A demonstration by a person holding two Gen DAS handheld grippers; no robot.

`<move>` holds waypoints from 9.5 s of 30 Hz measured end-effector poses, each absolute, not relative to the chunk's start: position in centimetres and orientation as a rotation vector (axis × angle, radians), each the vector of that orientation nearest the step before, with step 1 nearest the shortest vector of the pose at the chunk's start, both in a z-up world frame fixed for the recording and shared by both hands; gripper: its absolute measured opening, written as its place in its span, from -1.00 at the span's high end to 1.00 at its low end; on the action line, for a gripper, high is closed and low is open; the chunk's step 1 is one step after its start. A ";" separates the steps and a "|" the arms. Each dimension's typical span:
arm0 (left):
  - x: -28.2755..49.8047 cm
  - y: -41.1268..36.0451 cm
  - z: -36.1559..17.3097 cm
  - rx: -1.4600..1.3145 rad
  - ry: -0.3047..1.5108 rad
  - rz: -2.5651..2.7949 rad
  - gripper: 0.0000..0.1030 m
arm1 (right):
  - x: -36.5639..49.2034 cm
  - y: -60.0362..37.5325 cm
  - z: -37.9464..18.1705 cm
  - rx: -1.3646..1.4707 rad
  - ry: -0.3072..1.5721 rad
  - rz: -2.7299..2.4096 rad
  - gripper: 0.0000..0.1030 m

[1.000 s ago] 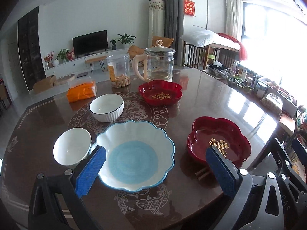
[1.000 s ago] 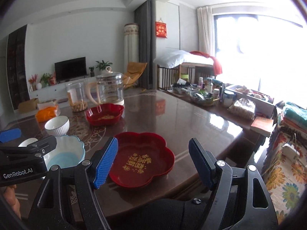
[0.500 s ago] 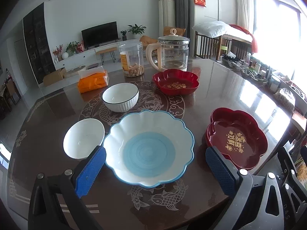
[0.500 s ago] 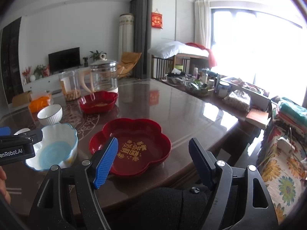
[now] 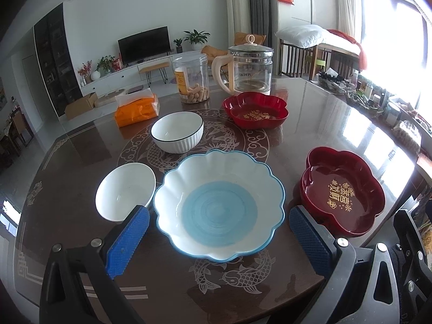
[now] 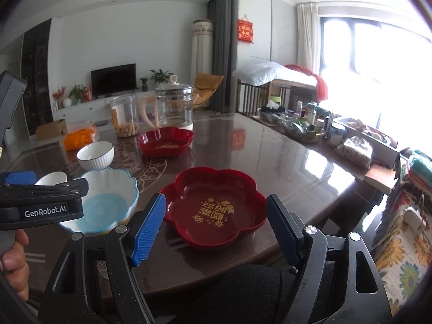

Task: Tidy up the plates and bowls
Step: 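Move the right tool to the red plate beside the glass kettle, then close the right tool on that red plate rim and lift, then lower the third red plate onto the stack and open the right tool, then withdraw the right tool from the red plate stack, then move both tools to the rim of the light-blue scalloped bowl, then grip the blue bowl rim with both tools and lift it, then carry the blue bowl to the table edge, set it down, open both tools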

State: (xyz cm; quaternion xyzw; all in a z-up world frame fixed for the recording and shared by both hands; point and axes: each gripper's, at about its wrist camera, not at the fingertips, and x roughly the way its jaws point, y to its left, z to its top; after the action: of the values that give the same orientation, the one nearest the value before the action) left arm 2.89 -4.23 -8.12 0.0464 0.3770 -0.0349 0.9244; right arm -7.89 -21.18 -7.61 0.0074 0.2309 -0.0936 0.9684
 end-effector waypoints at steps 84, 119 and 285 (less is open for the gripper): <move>16.6 -16.9 -9.0 0.135 1.026 -0.516 0.73 | 3.4 -34.4 -10.8 0.662 1.050 -0.016 0.61; 6.8 -9.5 0.4 0.011 0.544 -0.400 -1.00 | -8.9 -29.4 0.0 0.243 0.301 -0.257 -0.51; 0.1 14.3 -9.4 -0.082 0.882 0.137 -0.68 | -0.6 -11.3 -9.2 0.037 0.737 0.229 -0.43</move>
State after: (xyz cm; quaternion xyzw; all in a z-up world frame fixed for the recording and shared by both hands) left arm 0.08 14.31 -9.43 -0.0396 0.4262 0.0664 0.9013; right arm -0.65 -11.27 -9.19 0.0182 0.3595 0.1117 0.9263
